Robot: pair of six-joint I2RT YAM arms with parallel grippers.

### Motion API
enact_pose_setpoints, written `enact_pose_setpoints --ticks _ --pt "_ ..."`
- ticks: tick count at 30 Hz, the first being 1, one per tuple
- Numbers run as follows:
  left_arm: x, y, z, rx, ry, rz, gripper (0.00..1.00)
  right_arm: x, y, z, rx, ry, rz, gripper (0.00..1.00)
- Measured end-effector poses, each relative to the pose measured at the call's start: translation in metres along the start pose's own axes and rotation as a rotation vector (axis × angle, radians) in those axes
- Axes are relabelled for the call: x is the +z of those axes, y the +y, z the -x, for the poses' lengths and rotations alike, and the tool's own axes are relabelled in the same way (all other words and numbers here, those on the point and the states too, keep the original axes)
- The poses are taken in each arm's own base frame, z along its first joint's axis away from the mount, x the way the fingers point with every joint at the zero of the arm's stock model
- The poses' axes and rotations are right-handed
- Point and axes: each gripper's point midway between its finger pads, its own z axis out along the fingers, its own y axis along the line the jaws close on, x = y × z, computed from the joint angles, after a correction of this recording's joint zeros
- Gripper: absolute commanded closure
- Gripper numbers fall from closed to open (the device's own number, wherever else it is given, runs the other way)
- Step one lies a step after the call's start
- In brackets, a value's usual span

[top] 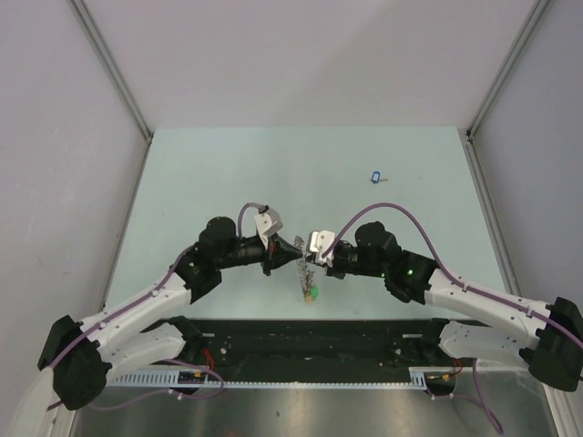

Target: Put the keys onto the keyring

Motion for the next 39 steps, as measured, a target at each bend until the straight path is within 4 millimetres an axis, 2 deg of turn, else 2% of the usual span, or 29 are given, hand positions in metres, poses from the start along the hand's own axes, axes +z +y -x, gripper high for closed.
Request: enact_pose_setpoints --ticks 6,10,13,18,21,27,29,34,39 --pt "-0.005 0.002 0.001 -0.02 -0.116 0.041 1.0 0.002 -0.001 0.002 -0.002 -0.008 -0.003 1.0" --pt "-0.009 0.003 0.001 -0.026 -0.173 0.053 0.84 0.003 -0.001 0.004 -0.005 -0.016 -0.003 1.0" --pt "-0.013 0.003 0.005 -0.022 -0.213 0.066 0.78 0.004 0.002 0.004 -0.006 -0.016 0.007 1.0" --pt "-0.021 0.0 0.017 0.001 -0.275 0.08 0.73 0.009 0.006 -0.004 0.0 0.009 0.025 1.0" --pt "-0.024 -0.001 0.018 0.008 -0.284 0.081 0.71 0.011 0.008 -0.008 0.003 0.021 0.035 1.0" --pt "-0.024 0.003 0.005 0.028 -0.249 0.096 0.61 0.015 0.011 -0.017 0.003 0.051 0.05 1.0" --pt "-0.023 0.003 -0.002 0.047 -0.221 0.09 0.61 0.016 0.012 -0.017 0.0 0.051 0.053 1.0" --pt "-0.015 -0.001 -0.032 0.103 -0.108 0.023 0.7 0.016 0.014 -0.019 -0.006 0.059 0.061 1.0" --pt "-0.013 -0.007 -0.058 0.158 -0.02 -0.068 0.7 0.017 0.018 -0.023 -0.014 0.078 0.075 1.0"
